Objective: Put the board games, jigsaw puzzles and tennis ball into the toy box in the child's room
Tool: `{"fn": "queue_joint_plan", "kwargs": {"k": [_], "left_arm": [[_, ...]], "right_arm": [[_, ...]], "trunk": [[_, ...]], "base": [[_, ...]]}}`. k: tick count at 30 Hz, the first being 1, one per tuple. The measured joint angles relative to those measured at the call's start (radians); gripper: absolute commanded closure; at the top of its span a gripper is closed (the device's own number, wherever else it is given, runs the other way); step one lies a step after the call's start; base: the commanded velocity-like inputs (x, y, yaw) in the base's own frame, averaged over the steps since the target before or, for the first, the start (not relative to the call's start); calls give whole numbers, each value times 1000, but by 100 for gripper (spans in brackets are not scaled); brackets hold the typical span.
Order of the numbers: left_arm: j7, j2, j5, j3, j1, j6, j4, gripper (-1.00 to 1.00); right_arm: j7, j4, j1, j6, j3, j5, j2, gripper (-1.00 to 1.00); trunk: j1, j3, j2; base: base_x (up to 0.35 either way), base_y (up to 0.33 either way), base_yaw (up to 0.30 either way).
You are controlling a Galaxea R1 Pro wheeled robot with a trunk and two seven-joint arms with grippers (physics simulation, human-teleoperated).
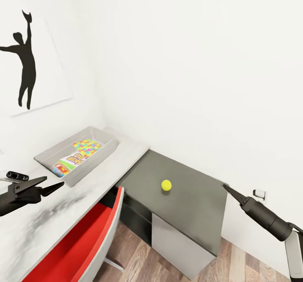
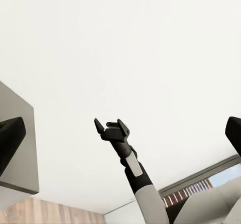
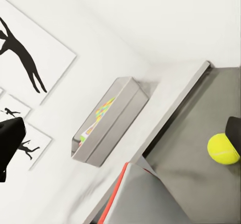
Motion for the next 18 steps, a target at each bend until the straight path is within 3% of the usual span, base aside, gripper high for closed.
{"fn": "queue_joint_plan", "kwargs": {"k": [18], "left_arm": [[1,-2,0,0,0,0,-4,-100]], "right_arm": [[1,0,0,2,-1,-2,-3,-100]], "trunk": [[0,25,0]], "base": [[0,-27,-207]]}}
